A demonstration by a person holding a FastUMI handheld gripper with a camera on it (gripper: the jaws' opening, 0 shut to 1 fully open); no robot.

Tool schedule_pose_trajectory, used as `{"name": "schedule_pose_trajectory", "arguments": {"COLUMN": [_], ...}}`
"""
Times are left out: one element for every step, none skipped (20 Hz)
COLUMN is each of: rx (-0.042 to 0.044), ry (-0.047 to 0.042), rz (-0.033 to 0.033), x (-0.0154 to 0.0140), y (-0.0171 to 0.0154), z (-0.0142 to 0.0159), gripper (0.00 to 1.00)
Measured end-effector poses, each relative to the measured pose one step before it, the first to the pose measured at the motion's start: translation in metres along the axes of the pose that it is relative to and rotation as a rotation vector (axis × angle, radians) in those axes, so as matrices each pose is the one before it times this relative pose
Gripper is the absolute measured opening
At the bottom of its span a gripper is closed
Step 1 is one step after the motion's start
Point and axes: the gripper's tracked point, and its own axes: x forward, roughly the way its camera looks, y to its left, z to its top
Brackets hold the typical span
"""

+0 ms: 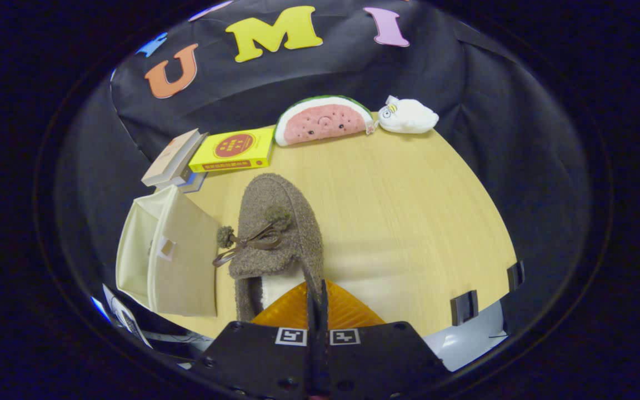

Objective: Open the storage box then place both shoes into the box .Put the left shoe in first, then the right shoe, with the right side of both shoes facing outward in a uniform manner.

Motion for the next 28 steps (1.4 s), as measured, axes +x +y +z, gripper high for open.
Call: {"name": "schedule_pose_trajectory", "arguments": {"rx": [-0.00529, -0.00618, -0.00581, -0.00467, -0.00438, -0.002, -0.00465, -0.00674, -0.00716, -0.00703, -0.00558, -0.00589, -0.00843, -0.00484, -0.00418, -0.0024, -0.00333, -0.00594, -0.00166, 0.00035, 0.00046, -0.00137, 0.00444, 0.00111, 0.00292, -0.00061, -0.00011, 0.00212], "ry": [-0.01392, -0.01126, -0.00991, -0.00876, -0.00729, -0.00568, -0.00713, -0.00572, -0.00612, -0.00197, -0.00245, 0.00085, 0.00173, 0.00188, -0.0004, 0.00036, 0.00079, 0.00065, 0.00426, 0.01278, 0.01022, 0.00834, 0.00445, 0.00275, 0.00102, -0.00405, -0.01015, -0.01613], "rz": [0.00934, 0.00884, 0.00825, 0.00839, 0.0094, 0.00985, 0.01026, 0.01009, 0.0111, 0.0097, 0.00851, 0.00849, 0.00966, 0.00603, 0.00702, 0.00848, 0.00887, 0.00575, 0.00003, -0.00382, -0.01282, -0.019, -0.02473, -0.02648, -0.02732, -0.02845, -0.01806, -0.00698], "x": [-0.0063, -0.00559, -0.00468, -0.00321, -0.00291, -0.0023, -0.0017, -0.00103, -0.0001, 0.00069, 0.00173, 0.00273, 0.00387, 0.00545, 0.00426, 0.00493, 0.00686, 0.00743, 0.0084, 0.00885, 0.00923, 0.00797, 0.00863, 0.00636, 0.00552, 0.00327, 0.00271, 0.00036], "y": [0.01304, 0.01385, 0.01372, 0.01475, 0.01427, 0.01509, 0.01505, 0.01551, 0.01537, 0.01524, 0.01508, 0.01445, 0.01383, 0.01307, 0.01311, 0.0124, 0.01095, 0.00927, 0.00577, 0.00425, 0.00127, -0.00171, -0.00245, -0.00322, -0.00367, -0.00406, -0.0023, 0.00037], "z": [0.0026, 0.00214, 0.00174, 0.00245, 0.00171, 0.00276, 0.00201, 0.00216, 0.00158, 0.00102, 0.00017, -0.00015, -0.00088, 0.00067, -0.00049, -0.0008, -0.0015, -0.00123, -0.00344, -0.00489, -0.00442, -0.00385, -0.00358, -0.00331, -0.00303, -0.00216, -0.00033, 0.00127], "gripper": [0.0, 0.0, 0.0, 0.0, 0.0, 0.0, 0.0, 0.0, 0.0, 0.0, 0.0, 0.0, 0.0, 0.0, 0.0, 0.0, 0.0, 0.0, 0.0, 0.0, 0.0, 0.0, 0.0, 0.0, 0.0, 0.0, 0.0, 0.0]}}
